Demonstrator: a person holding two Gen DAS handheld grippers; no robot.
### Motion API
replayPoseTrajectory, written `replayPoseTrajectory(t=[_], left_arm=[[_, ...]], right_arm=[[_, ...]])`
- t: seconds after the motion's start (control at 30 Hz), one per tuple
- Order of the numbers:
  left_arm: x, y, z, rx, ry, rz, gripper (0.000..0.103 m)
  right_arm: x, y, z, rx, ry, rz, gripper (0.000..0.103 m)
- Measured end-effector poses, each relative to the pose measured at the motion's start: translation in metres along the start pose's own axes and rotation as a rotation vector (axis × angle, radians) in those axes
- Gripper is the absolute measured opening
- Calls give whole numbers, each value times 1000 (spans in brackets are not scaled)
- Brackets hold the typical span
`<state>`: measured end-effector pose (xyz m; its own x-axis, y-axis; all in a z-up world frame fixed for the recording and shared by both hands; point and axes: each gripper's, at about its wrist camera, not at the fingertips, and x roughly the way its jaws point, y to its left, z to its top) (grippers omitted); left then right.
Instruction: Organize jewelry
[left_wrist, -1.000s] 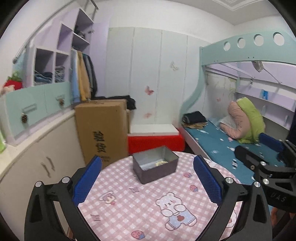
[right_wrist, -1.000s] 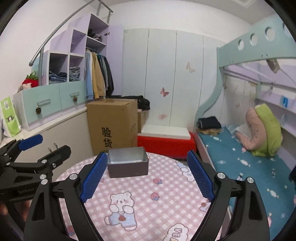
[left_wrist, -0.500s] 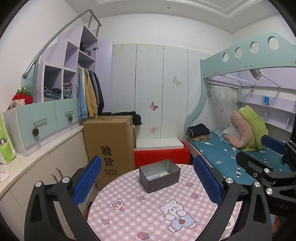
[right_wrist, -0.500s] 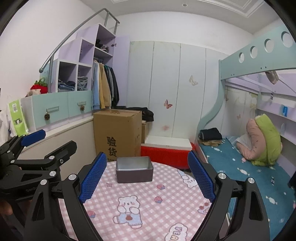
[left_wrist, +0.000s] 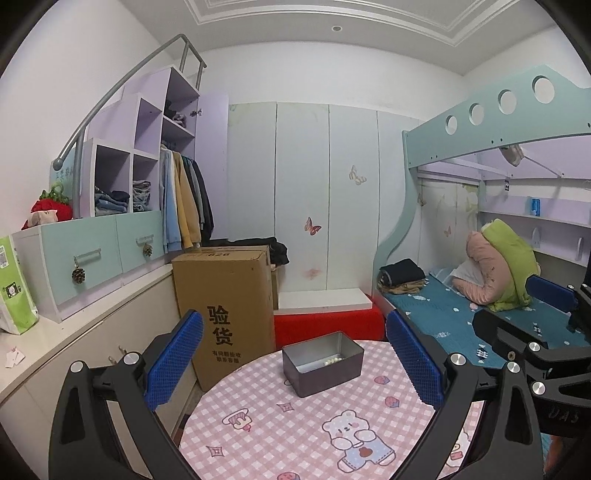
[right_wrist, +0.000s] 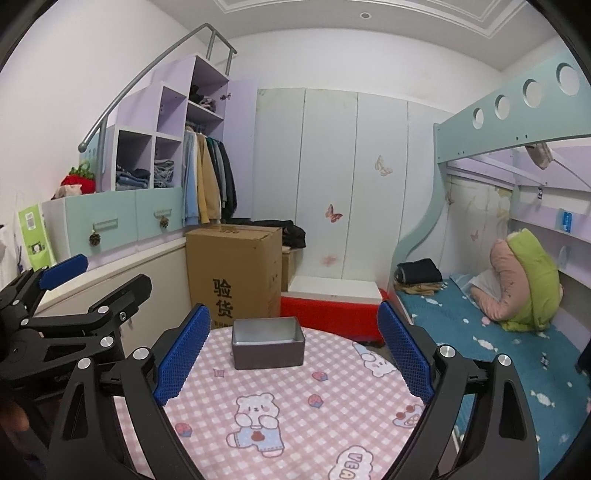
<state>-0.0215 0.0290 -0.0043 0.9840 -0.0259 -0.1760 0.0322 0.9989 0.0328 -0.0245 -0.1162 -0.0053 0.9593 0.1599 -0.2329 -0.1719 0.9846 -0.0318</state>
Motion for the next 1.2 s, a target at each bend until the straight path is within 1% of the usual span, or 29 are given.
replayPoseTrajectory(t=[0.13,0.7,1.2], left_arm=[[0,0,-1,-4,-15,0,96],[5,-3,-2,8,-5,2,96],[15,0,-5,12,13,-6,96]], right_arm=[[0,0,0,2,3,0,89],[7,-4,0,18,21,5,89],[16,-2,-7,26,33,-7,89]])
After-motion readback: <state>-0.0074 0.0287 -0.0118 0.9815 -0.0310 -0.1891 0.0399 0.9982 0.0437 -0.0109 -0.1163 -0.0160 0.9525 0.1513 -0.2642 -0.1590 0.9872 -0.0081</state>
